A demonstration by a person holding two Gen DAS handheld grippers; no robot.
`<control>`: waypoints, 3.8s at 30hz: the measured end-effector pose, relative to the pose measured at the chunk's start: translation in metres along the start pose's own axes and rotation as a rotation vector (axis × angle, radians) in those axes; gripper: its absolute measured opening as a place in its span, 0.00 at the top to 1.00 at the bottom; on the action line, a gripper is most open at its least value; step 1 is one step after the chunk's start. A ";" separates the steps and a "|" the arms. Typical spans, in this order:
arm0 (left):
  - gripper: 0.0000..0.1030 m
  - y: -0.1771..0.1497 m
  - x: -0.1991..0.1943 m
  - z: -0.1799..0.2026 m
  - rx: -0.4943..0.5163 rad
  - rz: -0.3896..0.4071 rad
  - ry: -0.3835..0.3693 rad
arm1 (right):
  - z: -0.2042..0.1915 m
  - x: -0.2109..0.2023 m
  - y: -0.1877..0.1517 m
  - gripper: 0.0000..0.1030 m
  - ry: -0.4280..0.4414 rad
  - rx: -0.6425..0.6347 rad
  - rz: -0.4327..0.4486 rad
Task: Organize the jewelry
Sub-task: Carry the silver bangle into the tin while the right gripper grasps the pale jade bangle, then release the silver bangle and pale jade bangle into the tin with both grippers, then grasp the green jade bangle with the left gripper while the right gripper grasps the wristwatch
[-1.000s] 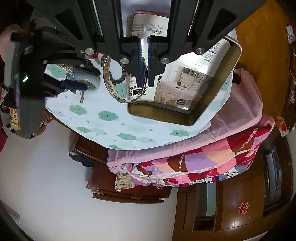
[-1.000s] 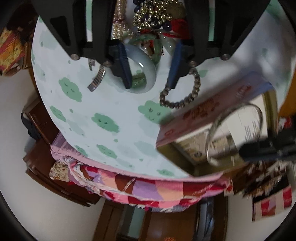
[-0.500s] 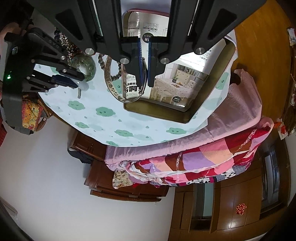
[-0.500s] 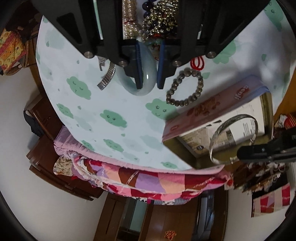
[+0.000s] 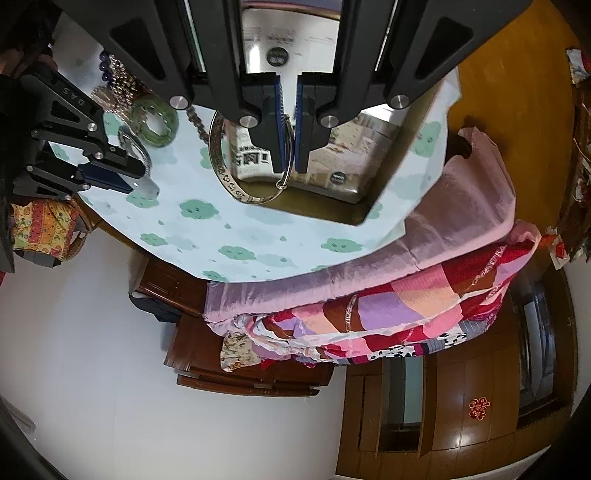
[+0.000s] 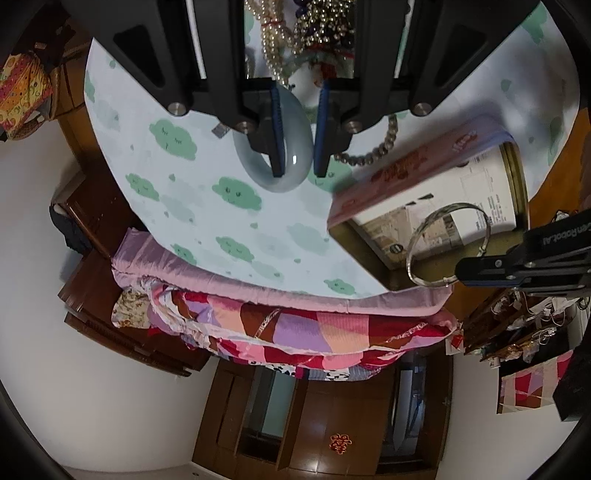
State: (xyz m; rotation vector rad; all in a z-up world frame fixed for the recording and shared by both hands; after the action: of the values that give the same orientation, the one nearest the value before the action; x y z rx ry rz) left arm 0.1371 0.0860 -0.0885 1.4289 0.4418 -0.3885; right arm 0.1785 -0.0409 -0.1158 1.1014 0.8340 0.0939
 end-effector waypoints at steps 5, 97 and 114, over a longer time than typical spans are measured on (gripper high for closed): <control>0.97 0.005 0.006 -0.013 -0.001 -0.002 0.022 | -0.004 0.003 0.013 0.83 0.003 -0.017 0.021; 0.37 -0.001 0.013 -0.009 0.026 -0.019 0.085 | 0.023 -0.005 -0.019 0.32 -0.104 0.143 0.047; 0.37 -0.038 0.008 0.069 0.103 -0.071 -0.038 | 0.080 0.012 -0.082 0.41 -0.134 0.321 -0.151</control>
State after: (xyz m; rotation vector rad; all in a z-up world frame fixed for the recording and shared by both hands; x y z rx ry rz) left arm 0.1289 0.0130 -0.1193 1.5062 0.4479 -0.5006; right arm 0.2118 -0.1349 -0.1744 1.3239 0.8258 -0.2460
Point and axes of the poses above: each gripper's, at about its wrist camera, not at the fingertips, and x roughly the way its jaws point, z to its right, y to its top, the point moved 8 cm from there along x, roughly the way its jaws point, and after that the axes turned 6 degrees about z, right-handed, at the moved point
